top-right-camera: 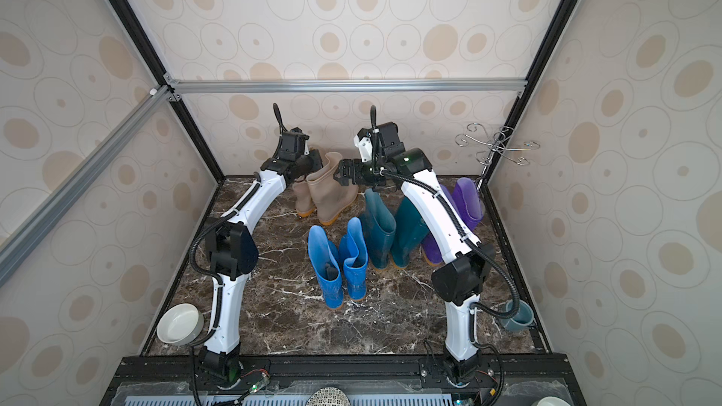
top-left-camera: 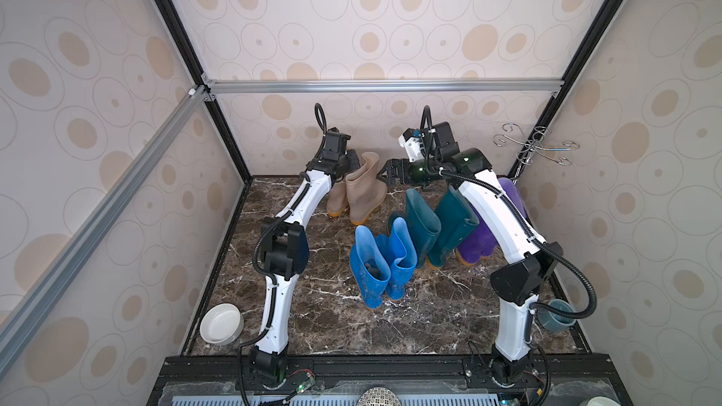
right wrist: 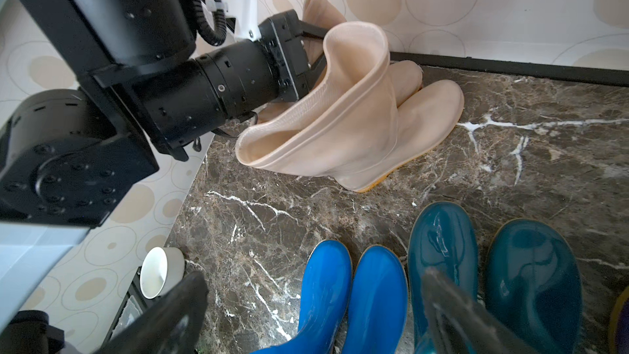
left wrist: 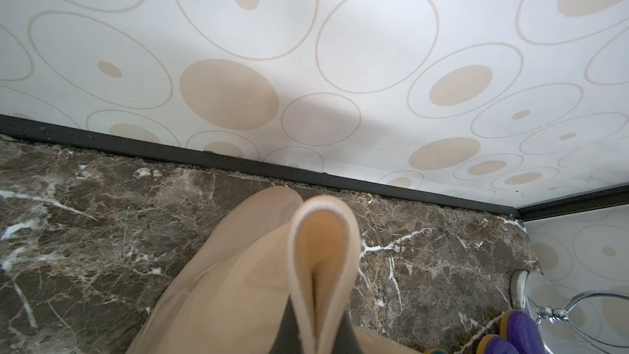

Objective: Match and arrange rain boots in pairs
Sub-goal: Pair a pair of rain boots at the center of the board.

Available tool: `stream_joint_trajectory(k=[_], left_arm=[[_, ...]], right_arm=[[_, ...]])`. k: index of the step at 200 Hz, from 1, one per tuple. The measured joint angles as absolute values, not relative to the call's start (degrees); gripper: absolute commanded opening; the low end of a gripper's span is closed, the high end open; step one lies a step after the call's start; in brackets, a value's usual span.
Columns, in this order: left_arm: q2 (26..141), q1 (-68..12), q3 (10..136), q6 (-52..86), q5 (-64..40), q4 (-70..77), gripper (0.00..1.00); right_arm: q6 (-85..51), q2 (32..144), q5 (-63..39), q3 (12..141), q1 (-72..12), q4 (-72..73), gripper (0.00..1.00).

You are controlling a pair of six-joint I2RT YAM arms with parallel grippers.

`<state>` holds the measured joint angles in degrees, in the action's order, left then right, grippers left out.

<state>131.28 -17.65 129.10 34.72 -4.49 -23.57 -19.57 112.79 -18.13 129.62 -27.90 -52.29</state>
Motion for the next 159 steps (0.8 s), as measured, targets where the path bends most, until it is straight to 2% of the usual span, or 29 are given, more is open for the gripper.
stream_joint_trajectory(k=[14, 31, 43, 82, 93, 113, 159], left_arm=[[130.8, -17.8, 128.0, 35.6, -4.4, -22.2, 0.45], [130.5, -17.9, 127.5, 35.7, -3.8, -21.7, 0.63], [130.3, -17.9, 127.7, 35.3, -3.1, -22.0, 0.71], [130.3, -17.8, 134.6, 31.7, -0.9, -27.2, 0.87], [130.3, -17.7, 137.6, 30.3, -0.3, -28.5, 0.94], [129.3, -17.6, 140.4, 27.0, 0.5, -29.8, 1.00], [123.7, -16.7, 134.3, 17.1, 2.1, -34.1, 1.00]], right_arm=[[-19.0, 112.4, -17.7, 129.0, -27.8, -52.2, 0.99], [-18.3, 111.1, -16.6, 127.7, -27.6, -51.9, 0.99], [-17.6, 109.4, -15.9, 126.5, -27.3, -51.6, 0.99], [-15.4, 102.8, -13.3, 123.6, -26.5, -50.5, 0.99], [-14.9, 100.7, -12.7, 122.3, -26.2, -49.9, 0.99], [-14.2, 97.4, -11.6, 119.4, -25.9, -49.4, 0.99], [-13.7, 90.7, -9.1, 109.7, -25.7, -48.4, 0.99]])
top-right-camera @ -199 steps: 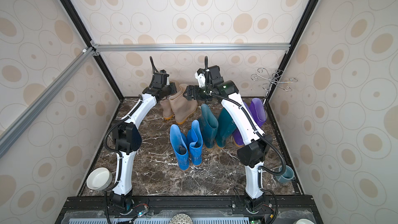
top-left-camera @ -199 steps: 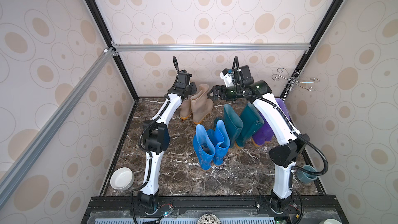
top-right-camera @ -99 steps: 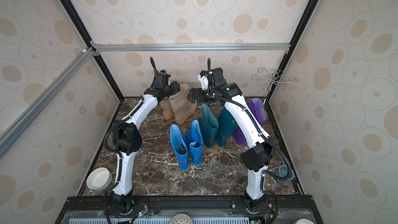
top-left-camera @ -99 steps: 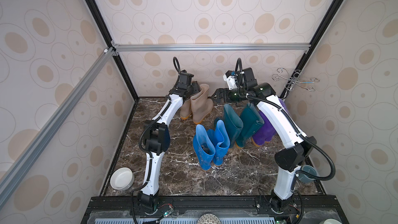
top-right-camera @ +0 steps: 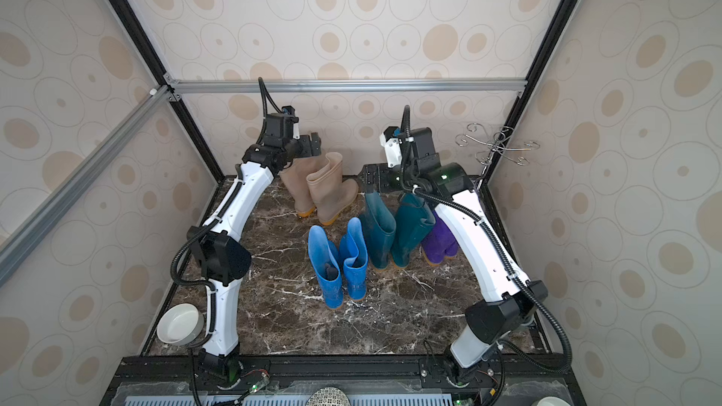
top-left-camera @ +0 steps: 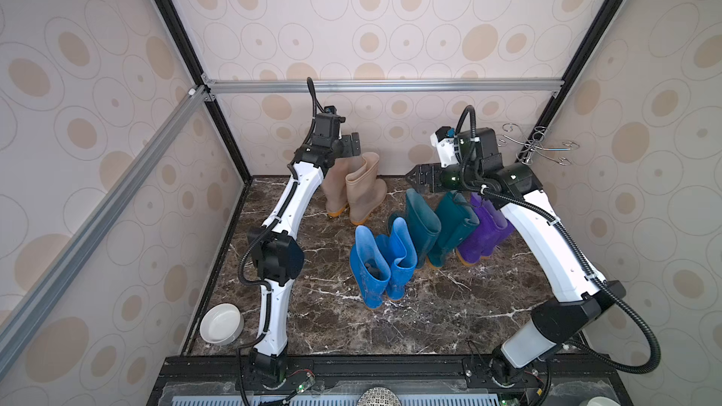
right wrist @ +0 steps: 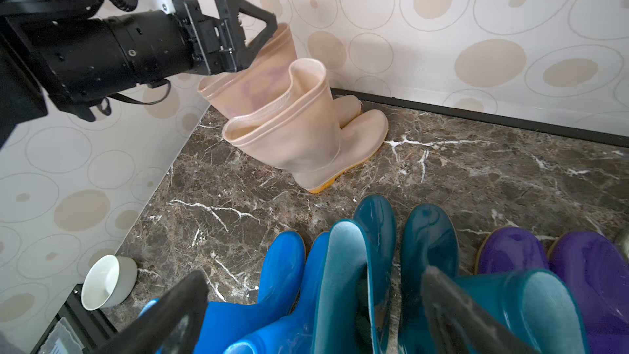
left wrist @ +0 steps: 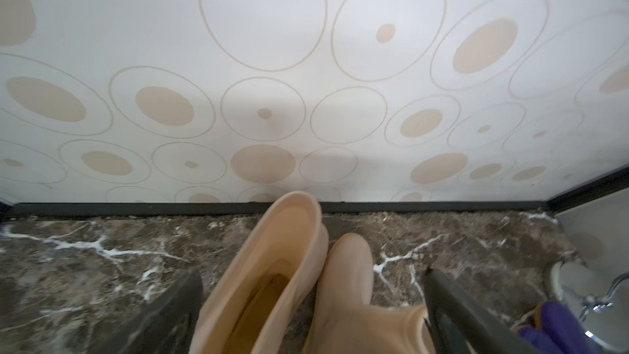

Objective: Match and arrange rain boots in pairs
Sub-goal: Pair a pair of rain boots at the center of the board.

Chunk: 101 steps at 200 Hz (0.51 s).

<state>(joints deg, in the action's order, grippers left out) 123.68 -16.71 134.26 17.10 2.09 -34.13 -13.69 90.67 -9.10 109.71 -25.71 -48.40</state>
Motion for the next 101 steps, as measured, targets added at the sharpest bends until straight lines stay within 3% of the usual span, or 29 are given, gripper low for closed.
stream_joint_trajectory(k=[69, 80, 101], left_arm=[[121.5, -15.7, 125.9, 9.2, 9.0, -35.7, 0.99], [121.5, -15.6, 125.9, 8.8, 9.6, -35.9, 0.93], [121.9, -15.6, 127.0, 7.9, 9.5, -37.5, 0.70]], right_arm=[[-15.0, 82.3, -6.9, 99.4, -25.7, -47.4, 0.99], [-15.1, 82.1, -6.5, 98.8, -25.7, -47.1, 0.99], [-15.6, 81.7, -5.9, 97.5, -25.7, -47.0, 0.99]])
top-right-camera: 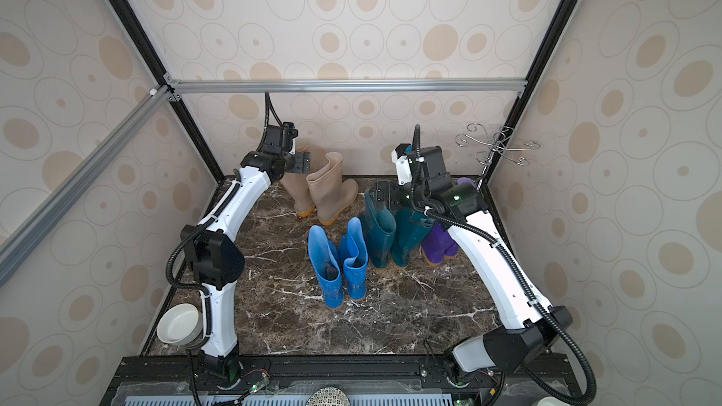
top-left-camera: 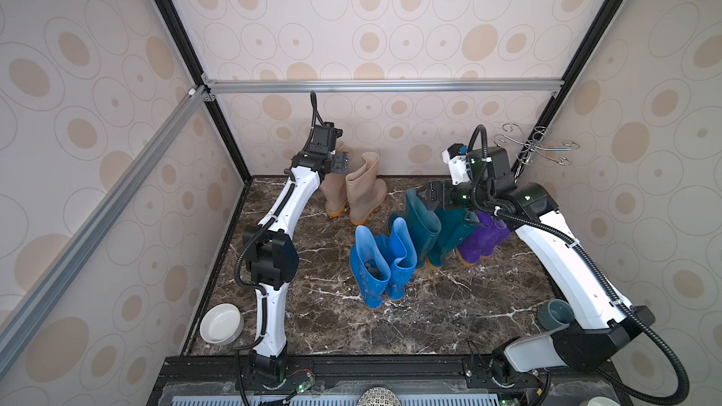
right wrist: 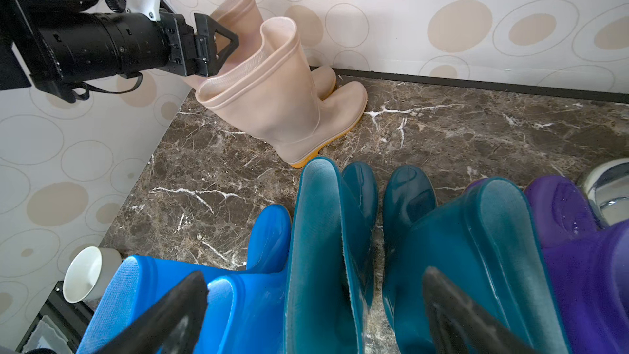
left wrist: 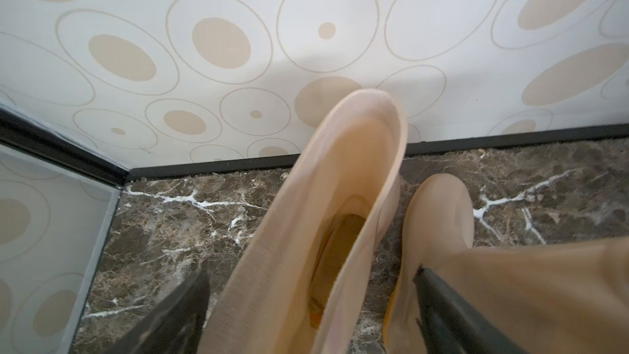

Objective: Match and arrange rain boots in pairs
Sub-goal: Pair a pair of rain boots at the center of the board.

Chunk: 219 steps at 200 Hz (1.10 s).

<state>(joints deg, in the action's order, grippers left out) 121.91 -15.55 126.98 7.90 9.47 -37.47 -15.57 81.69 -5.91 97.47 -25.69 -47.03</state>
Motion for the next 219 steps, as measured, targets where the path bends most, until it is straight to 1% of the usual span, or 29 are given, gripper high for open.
stream_joint_trajectory(k=[4, 19, 32, 54, 125, 131, 139, 148, 152, 159, 169, 176, 191, 219], left_arm=[[122.1, -15.5, 127.4, 7.5, 9.5, -37.8, 0.66], [123.1, -15.4, 129.4, 7.7, 8.7, -39.1, 0.40], [123.9, -15.4, 130.6, 7.9, 7.4, -39.9, 0.22], [124.3, -15.2, 130.9, 8.7, 3.9, -40.2, 0.00], [125.5, -14.8, 134.2, 15.4, -9.5, -42.0, 0.00], [125.6, -14.8, 134.3, 15.9, -10.3, -42.0, 0.05], [125.7, -14.8, 134.3, 16.5, -11.1, -42.0, 0.16], [125.7, -14.9, 134.3, 17.0, -11.6, -42.0, 0.36], [125.7, -14.9, 134.3, 17.1, -11.8, -41.9, 0.43], [125.7, -14.9, 134.3, 17.3, -11.8, -41.6, 0.57], [125.5, -14.9, 134.3, 17.3, -11.6, -40.8, 0.70], [125.3, -14.9, 134.0, 17.3, -11.4, -40.2, 0.76], [123.3, -14.9, 131.3, 17.0, -10.3, -38.1, 0.85], [114.9, -14.9, 120.4, 15.2, -7.6, -33.1, 0.89]], right_arm=[[-15.7, 81.6, -5.9, 97.2, -25.7, -47.0, 0.99], [-16.0, 81.1, -5.5, 96.0, -25.7, -46.9, 0.99], [-16.3, 80.4, -5.3, 95.0, -25.7, -46.7, 0.99], [-16.8, 78.9, -4.8, 93.5, -25.7, -46.6, 0.99], [-17.6, 76.7, -4.1, 91.2, -25.7, -45.7, 0.99], [-17.7, 76.7, -4.0, 91.1, -25.7, -45.6, 0.99], [-17.7, 76.7, -3.9, 91.0, -25.7, -45.6, 0.99], [-17.7, 76.5, -3.7, 90.9, -25.7, -45.6, 0.99], [-17.7, 76.4, -3.5, 90.8, -25.7, -45.5, 0.99], [-17.7, 75.9, -3.1, 90.4, -25.7, -45.3, 0.99], [-17.6, 74.8, -2.5, 89.6, -25.7, -45.1, 0.99], [-17.6, 73.6, -1.8, 88.7, -25.7, -44.8, 0.99], [-17.4, 70.4, -0.3, 87.0, -25.7, -44.5, 0.99], [-16.6, 62.9, 3.0, 83.2, -25.7, -43.9, 0.99]])
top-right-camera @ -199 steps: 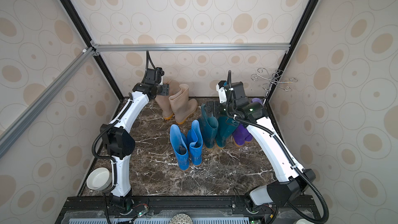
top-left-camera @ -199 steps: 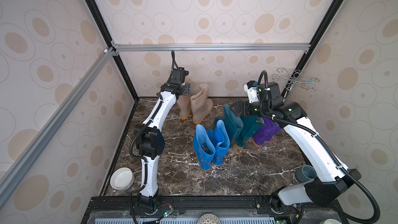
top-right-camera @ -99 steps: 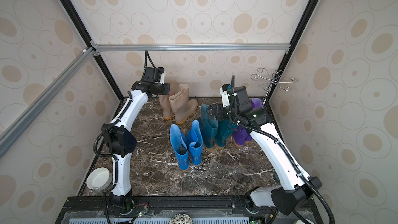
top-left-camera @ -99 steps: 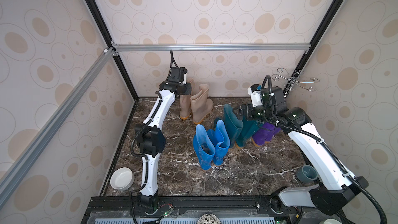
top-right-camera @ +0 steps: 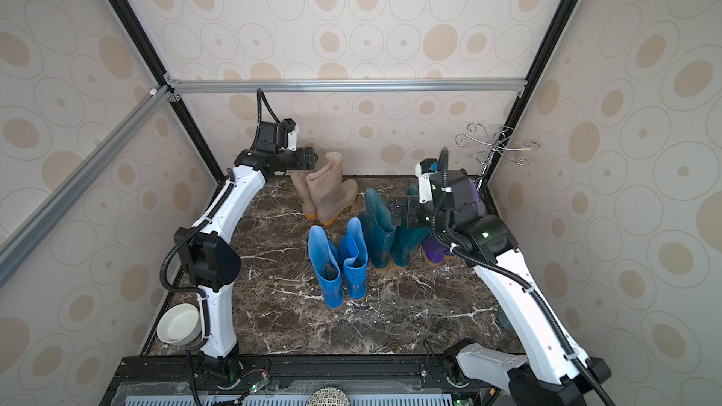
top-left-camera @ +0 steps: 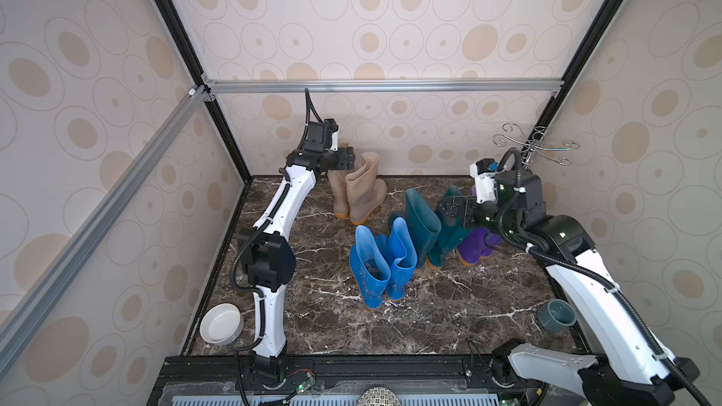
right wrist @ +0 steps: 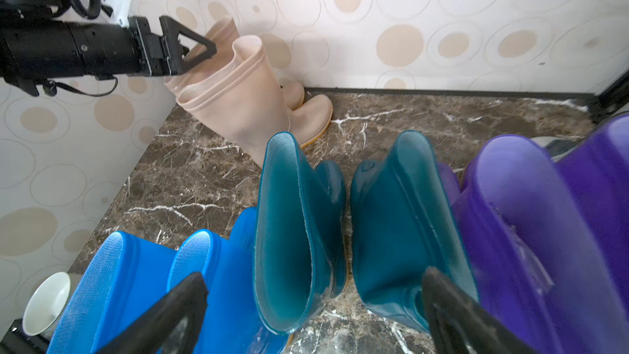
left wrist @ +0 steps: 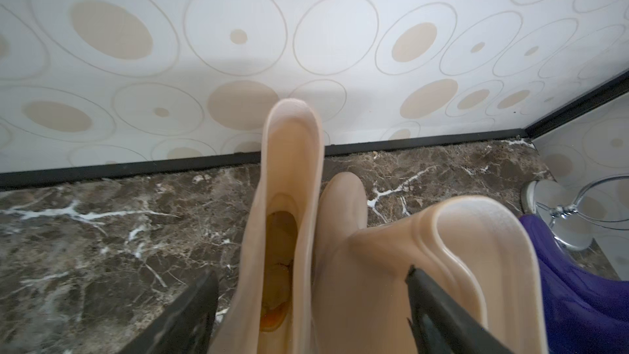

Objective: Match and arrange rain boots in pairs
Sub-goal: Pair a pair of rain boots at the center of the board, then reset both arms

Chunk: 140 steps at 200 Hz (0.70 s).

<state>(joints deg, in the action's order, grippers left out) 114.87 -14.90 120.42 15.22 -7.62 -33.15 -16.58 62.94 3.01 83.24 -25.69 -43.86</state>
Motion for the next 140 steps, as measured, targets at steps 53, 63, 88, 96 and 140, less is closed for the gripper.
stream_joint_trajectory(k=[53, 63, 88, 96, 140], left_arm=[[81.9, -14.8, 77.3, 10.3, 3.5, -9.7, 1.00], [75.5, -14.6, 68.7, 9.5, 6.5, -5.0, 1.00], [67.2, -12.1, 54.3, 9.0, 13.1, 2.0, 1.00], [66.3, -11.2, 50.7, 9.0, 14.9, 3.7, 1.00], [58.5, -9.2, 26.9, 7.8, 22.2, 14.0, 1.00]], right_arm=[[-16.1, 45.1, 10.9, 63.8, -25.7, -43.8, 0.99], [-15.9, 41.8, 12.2, 58.9, -25.7, -43.2, 0.99], [-14.7, 35.3, 14.9, 45.1, -25.7, -37.7, 0.99], [-14.0, 34.1, 15.5, 40.8, -25.7, -35.2, 0.99], [-10.4, 36.4, 18.8, 22.7, -25.6, -17.6, 1.00]])
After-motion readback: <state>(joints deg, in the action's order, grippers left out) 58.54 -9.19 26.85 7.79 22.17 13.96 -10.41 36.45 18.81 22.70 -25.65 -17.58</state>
